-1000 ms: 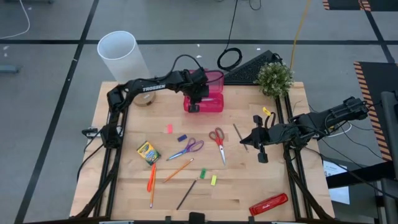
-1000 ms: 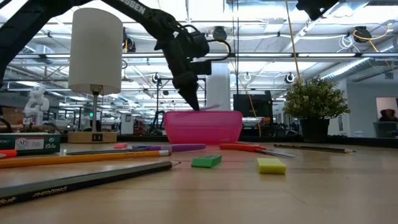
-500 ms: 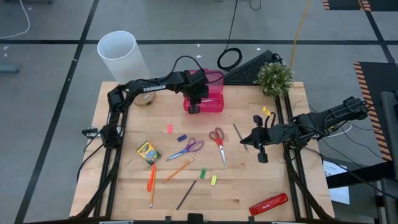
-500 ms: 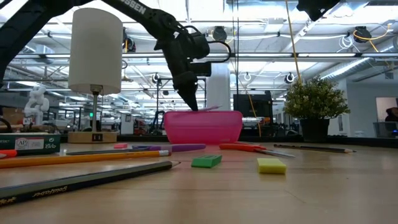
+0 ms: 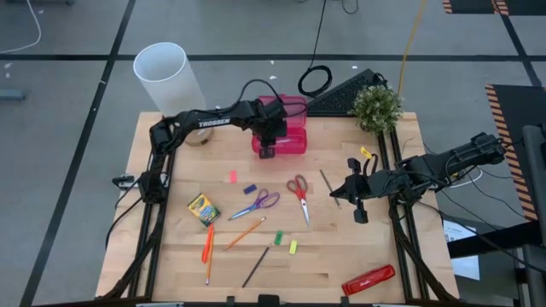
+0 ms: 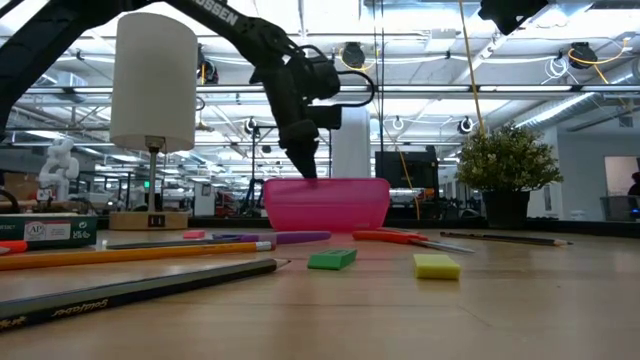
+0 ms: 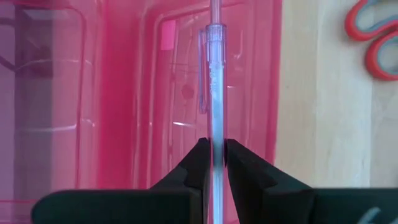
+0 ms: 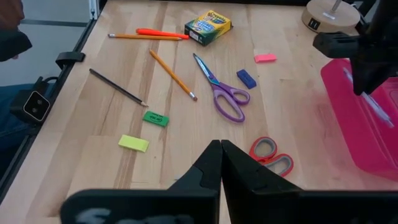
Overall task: Pack school essentials
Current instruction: Put the violet pen into the red supply box
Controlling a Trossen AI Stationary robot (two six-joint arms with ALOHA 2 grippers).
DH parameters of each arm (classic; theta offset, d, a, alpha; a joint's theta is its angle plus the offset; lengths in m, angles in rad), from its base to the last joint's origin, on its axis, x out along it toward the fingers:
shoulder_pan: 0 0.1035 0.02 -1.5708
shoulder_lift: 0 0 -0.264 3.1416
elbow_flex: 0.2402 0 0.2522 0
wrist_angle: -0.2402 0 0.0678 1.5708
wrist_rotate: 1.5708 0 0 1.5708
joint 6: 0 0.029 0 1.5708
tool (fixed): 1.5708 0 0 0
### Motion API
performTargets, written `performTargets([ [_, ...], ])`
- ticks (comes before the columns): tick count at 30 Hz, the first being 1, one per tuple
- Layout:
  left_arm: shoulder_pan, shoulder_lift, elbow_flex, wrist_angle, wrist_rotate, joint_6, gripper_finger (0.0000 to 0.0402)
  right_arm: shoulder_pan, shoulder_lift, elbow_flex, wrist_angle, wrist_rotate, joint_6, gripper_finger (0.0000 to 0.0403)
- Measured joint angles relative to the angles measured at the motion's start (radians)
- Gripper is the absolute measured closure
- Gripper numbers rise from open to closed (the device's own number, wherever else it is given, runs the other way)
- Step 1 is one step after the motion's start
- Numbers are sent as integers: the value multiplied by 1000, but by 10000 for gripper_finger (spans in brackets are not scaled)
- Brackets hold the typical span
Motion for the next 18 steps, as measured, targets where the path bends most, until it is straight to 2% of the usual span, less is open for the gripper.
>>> performTargets([
  [18, -6, 0, 0, -41, 0, -28, 354, 0, 0, 0, 1, 0, 0, 403],
])
